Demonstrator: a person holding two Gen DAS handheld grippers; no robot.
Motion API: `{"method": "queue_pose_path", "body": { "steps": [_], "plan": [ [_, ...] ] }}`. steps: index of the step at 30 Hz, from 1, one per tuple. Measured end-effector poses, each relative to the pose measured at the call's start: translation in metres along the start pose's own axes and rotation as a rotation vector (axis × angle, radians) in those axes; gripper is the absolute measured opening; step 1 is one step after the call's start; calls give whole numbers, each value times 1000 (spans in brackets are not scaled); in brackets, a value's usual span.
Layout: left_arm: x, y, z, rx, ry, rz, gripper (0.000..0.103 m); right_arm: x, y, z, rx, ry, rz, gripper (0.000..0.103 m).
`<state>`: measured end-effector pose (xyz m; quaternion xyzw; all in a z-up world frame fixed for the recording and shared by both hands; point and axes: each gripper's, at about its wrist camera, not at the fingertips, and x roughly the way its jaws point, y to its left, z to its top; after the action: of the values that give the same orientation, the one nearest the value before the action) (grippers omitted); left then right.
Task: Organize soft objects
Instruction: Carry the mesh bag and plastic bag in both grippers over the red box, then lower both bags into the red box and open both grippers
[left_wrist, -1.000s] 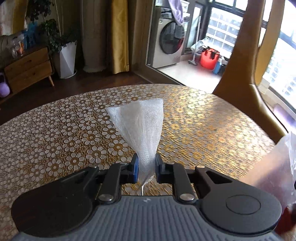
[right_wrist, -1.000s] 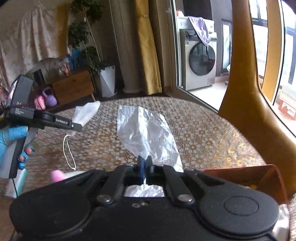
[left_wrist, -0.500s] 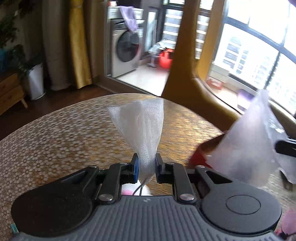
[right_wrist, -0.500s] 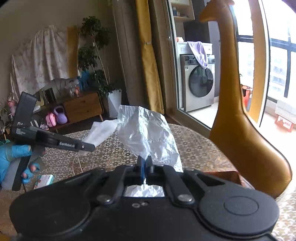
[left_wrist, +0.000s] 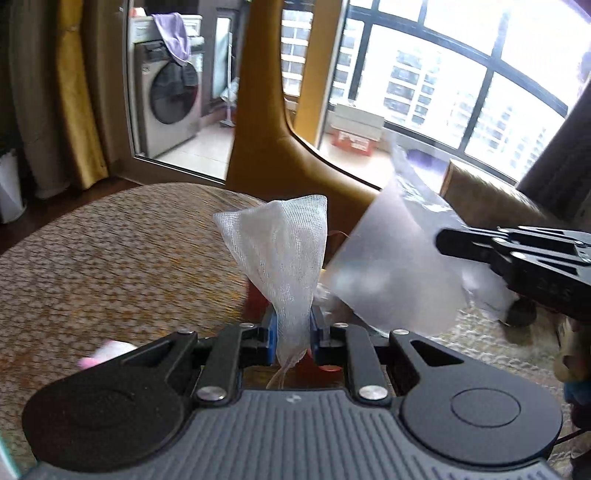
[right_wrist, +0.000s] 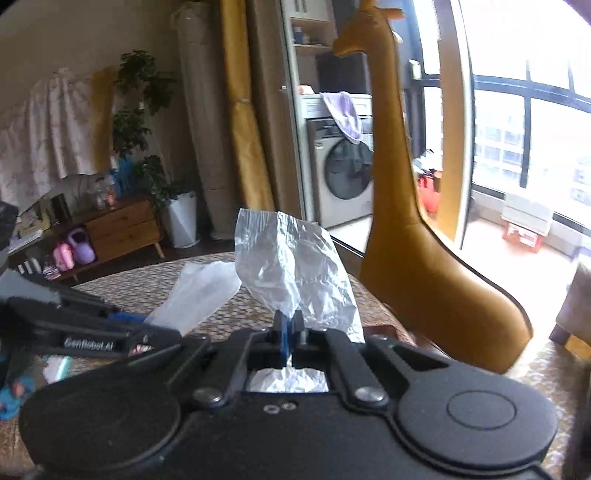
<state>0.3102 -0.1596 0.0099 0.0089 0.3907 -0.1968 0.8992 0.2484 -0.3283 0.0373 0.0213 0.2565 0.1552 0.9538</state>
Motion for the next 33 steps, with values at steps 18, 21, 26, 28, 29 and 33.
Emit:
{"method": "queue_pose_path", "body": {
  "steps": [18,21,26,28,29,33],
  "plan": [
    [114,-28,4,-40,117,3,17,58,-40,-40,69,125,-38,1],
    [130,-29,6,-47,127,1,17,71,-45,-44,68,143,-45,1],
    [155,-25,9,-69,148,-6,17,91,-60,-51,112,168,-49,1],
    [163,-24,10,-73,159,-6,17,98,-65,-53,126,179,-53,2],
    [167,-23,10,-77,164,-8,17,103,-66,-54,125,187,-62,2],
    [179,-19,9,-89,195,-18,17,117,-68,-62,131,216,-77,2]
  ]
}}
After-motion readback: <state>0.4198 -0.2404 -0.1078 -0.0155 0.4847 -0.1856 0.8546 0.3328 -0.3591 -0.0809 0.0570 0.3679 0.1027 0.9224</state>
